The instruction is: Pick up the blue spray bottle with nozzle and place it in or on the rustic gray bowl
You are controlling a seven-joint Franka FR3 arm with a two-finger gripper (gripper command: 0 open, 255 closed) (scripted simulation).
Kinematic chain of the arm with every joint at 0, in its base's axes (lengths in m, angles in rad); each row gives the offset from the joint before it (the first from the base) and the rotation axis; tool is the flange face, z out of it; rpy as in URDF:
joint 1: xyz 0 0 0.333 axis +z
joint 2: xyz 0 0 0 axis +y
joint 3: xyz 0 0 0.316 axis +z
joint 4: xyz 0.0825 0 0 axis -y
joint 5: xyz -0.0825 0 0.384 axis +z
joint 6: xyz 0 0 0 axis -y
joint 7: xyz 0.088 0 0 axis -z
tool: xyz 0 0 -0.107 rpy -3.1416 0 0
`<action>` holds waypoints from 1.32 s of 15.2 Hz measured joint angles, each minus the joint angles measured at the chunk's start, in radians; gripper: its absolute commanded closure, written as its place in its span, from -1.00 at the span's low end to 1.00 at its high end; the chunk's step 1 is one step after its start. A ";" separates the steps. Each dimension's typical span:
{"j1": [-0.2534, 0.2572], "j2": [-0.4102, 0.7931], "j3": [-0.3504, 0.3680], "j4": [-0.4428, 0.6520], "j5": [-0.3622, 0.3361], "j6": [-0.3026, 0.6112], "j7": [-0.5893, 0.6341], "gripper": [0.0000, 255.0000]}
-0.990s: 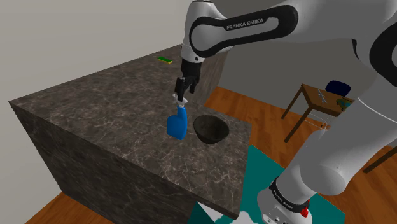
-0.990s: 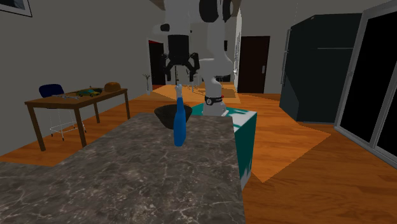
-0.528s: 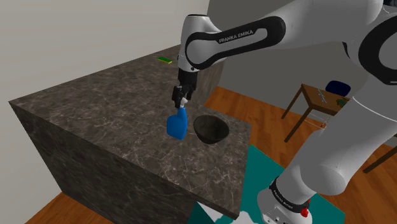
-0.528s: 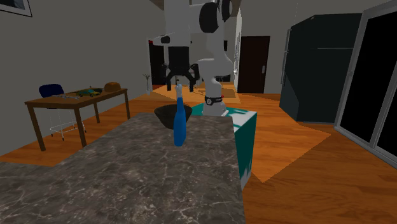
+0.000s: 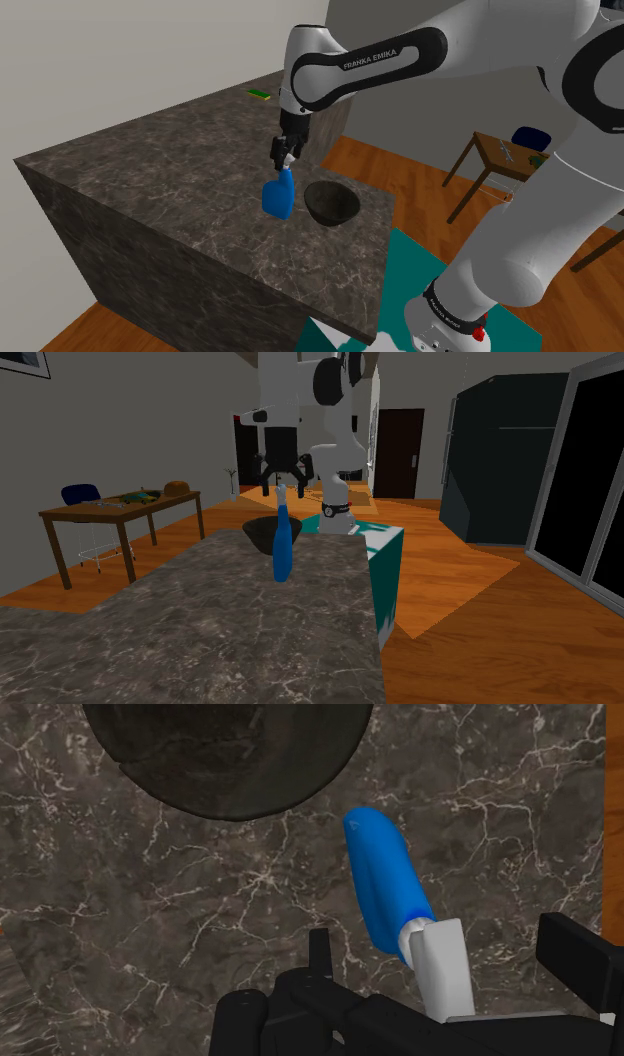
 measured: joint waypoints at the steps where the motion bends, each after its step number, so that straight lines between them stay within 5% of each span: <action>1: 0.000 0.000 0.000 0.000 0.000 0.000 0.000 1.00; 11: 0.000 -0.002 0.000 0.003 0.000 -0.005 0.000 1.00; 20: 0.000 -0.040 -0.001 0.078 0.005 -0.117 -0.002 1.00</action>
